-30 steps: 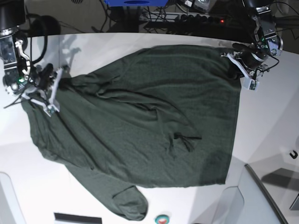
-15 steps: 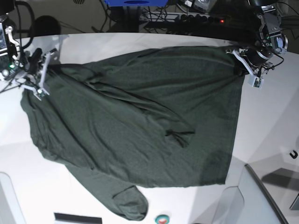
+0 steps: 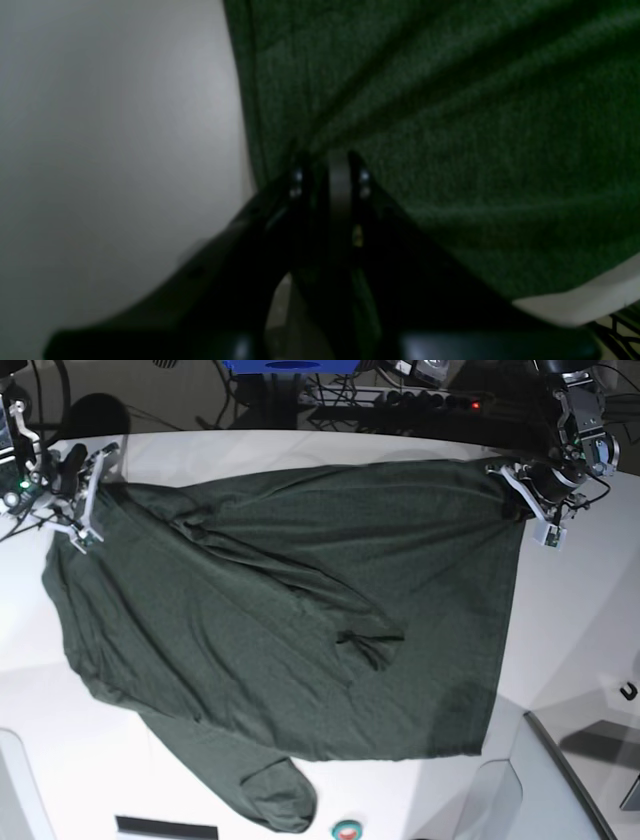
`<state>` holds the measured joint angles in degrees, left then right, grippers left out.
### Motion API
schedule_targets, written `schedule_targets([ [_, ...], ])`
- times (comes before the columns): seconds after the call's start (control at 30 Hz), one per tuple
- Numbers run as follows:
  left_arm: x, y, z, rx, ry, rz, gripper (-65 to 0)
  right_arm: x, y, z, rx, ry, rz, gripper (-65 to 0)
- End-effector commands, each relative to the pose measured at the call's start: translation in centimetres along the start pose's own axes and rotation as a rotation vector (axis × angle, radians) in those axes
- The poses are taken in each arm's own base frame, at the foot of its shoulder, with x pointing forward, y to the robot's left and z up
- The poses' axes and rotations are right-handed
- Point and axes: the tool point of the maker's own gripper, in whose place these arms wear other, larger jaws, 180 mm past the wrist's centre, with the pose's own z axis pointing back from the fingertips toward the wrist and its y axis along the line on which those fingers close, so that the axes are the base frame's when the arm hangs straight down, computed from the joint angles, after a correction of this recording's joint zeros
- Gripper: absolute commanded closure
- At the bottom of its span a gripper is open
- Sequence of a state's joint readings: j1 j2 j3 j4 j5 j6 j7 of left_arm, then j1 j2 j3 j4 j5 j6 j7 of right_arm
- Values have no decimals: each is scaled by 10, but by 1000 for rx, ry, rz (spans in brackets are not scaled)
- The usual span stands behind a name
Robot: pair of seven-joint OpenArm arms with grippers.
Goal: Layout the t-shirt on the table in an organized manner, then fold the t-shirt properly
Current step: 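Pull the shirt corners apart with both grippers to straighten it, then release the shirt and move both grippers away from it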
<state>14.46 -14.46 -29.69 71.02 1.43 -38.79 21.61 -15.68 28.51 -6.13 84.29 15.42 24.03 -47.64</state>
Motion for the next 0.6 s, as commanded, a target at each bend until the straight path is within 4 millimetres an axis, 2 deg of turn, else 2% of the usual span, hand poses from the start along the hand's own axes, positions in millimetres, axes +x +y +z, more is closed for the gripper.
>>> schedule_targets([
  [0.0,-10,9,4,26,56,-25,-63,-3,-12,6,-28,6,14,-8],
  [0.13,-9,10,5,27,53,-27,-63,-8,-10,6,-24,13,6,-23],
  [0.23,-4,9,12,33,35,-51,-63,-2,-9,9,-26,-7,13,-108],
  [0.33,10,8,23,50,0,-98,-63,6,-5,23,-38,-47,42,-185],
  [0.43,15,6,31,57,-14,-129,-63,18,-20,47,-99,-84,28,-204],
  [0.57,20,5,37,65,-20,-152,-63,40,-51,59,-164,-138,-15,-204],
])
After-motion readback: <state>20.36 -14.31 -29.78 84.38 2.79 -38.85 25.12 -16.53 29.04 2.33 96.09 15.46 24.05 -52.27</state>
